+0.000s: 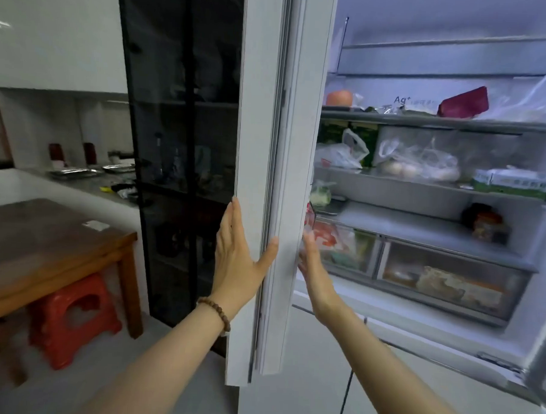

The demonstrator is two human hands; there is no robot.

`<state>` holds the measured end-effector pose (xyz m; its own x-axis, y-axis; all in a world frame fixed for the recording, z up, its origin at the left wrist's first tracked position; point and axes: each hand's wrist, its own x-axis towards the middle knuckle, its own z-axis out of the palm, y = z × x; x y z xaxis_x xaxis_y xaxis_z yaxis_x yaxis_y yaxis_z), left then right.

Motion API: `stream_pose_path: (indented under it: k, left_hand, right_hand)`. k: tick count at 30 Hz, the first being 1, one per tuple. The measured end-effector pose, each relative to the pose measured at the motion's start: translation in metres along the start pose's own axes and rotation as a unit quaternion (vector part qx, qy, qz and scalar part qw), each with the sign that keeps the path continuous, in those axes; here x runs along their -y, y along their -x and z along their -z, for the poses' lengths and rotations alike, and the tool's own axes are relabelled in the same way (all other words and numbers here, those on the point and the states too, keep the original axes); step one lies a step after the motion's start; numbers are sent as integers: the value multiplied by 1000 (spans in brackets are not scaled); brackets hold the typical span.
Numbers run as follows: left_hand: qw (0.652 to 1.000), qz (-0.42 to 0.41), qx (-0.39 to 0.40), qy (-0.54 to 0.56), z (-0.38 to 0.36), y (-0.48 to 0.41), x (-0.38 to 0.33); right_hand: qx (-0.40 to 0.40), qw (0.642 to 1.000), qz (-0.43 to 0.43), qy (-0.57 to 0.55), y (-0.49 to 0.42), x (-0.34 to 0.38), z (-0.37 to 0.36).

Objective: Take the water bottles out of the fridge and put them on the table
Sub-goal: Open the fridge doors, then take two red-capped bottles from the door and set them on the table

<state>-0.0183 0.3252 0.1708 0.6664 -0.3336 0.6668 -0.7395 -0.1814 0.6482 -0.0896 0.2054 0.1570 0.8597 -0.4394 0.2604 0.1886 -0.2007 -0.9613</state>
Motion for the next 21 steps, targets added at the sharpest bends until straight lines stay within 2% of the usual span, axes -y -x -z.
stream_pose_path:
  k: [5,8,13,18,21]
  left_hand:
    - [999,34,-4,-29,35,-19,13]
    - [998,32,-19,-60,49,-35,25]
    - [995,-15,-23,-98,65,-65,41]
    - [993,17,-31,-114,85,-88,74]
    - [993,20,-37,-110,101,-103,96]
  right_hand:
    - [30,999,36,28,1,6,-45]
    - [51,994,31,93,-7,25,-51]
    - [-25,982,127,137,-40,59,-64]
    - [25,977,97,190,-86,47,-95]
    - [25,979,84,181,-103,36,-115]
